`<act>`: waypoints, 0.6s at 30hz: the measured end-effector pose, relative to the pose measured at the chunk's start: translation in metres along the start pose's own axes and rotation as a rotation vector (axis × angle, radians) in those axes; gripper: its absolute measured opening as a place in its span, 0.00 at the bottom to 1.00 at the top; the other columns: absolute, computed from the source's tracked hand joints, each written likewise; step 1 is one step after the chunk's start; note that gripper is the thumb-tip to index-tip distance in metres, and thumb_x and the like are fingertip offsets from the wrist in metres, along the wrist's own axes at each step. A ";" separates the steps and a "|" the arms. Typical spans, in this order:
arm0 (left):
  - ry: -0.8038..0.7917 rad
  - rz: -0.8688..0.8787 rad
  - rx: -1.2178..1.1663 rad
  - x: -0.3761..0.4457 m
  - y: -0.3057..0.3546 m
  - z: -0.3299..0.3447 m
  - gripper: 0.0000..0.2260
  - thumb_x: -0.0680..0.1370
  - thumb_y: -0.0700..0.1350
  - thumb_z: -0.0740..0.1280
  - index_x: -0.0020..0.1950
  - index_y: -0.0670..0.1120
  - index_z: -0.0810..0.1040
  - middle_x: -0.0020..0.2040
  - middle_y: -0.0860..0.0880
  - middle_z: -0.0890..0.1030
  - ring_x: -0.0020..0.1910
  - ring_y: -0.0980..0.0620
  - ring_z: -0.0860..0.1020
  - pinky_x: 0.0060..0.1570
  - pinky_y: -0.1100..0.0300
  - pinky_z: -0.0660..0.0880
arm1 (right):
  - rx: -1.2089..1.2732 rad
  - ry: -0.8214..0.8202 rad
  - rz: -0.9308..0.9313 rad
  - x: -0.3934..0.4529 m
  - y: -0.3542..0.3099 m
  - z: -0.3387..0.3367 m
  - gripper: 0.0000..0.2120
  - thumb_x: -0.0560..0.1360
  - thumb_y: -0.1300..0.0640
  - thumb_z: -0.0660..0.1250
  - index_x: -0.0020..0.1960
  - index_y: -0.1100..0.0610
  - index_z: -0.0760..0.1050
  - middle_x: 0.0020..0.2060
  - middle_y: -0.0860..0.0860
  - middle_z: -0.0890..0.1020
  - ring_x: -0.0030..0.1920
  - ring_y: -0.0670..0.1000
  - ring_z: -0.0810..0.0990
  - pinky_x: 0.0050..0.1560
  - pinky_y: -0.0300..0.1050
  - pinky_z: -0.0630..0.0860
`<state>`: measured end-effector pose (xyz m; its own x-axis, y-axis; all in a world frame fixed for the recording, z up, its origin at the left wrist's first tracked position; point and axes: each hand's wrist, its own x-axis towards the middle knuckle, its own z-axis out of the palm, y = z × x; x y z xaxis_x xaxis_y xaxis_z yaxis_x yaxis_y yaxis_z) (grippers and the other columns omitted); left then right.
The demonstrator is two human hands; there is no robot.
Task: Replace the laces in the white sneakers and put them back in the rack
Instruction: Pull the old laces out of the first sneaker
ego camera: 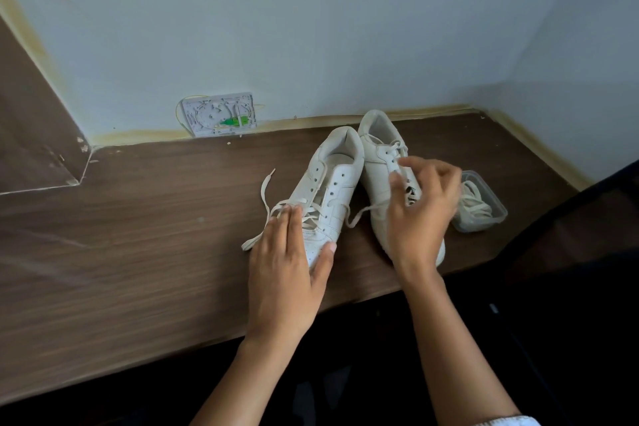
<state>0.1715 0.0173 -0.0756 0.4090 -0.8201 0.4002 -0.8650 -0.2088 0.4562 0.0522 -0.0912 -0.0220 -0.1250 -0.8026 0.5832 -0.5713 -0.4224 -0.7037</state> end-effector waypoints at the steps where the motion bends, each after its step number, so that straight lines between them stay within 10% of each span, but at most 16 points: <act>1: -0.001 -0.003 -0.010 0.000 0.000 0.000 0.31 0.79 0.61 0.55 0.73 0.39 0.68 0.71 0.41 0.72 0.70 0.43 0.71 0.66 0.47 0.70 | 0.000 -0.076 -0.061 -0.004 -0.002 0.001 0.06 0.76 0.56 0.71 0.53 0.51 0.80 0.54 0.48 0.72 0.55 0.51 0.70 0.58 0.53 0.68; 9: -0.080 0.008 -0.011 0.000 -0.003 0.003 0.34 0.71 0.47 0.73 0.72 0.36 0.68 0.71 0.38 0.71 0.70 0.39 0.70 0.65 0.42 0.72 | -0.332 -0.410 -0.318 -0.042 -0.020 0.031 0.11 0.77 0.44 0.64 0.47 0.47 0.83 0.64 0.51 0.72 0.60 0.57 0.65 0.58 0.58 0.66; 18: 0.033 -0.047 -0.039 -0.001 0.008 0.006 0.30 0.76 0.56 0.63 0.71 0.37 0.70 0.69 0.39 0.73 0.68 0.40 0.73 0.63 0.44 0.74 | 0.333 -0.374 0.169 -0.035 -0.016 0.023 0.10 0.74 0.57 0.73 0.37 0.43 0.82 0.55 0.41 0.68 0.62 0.51 0.68 0.64 0.49 0.68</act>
<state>0.1624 0.0132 -0.0771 0.4590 -0.7916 0.4034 -0.8329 -0.2253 0.5055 0.0846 -0.0659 -0.0411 0.1399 -0.9407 0.3089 -0.2718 -0.3365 -0.9016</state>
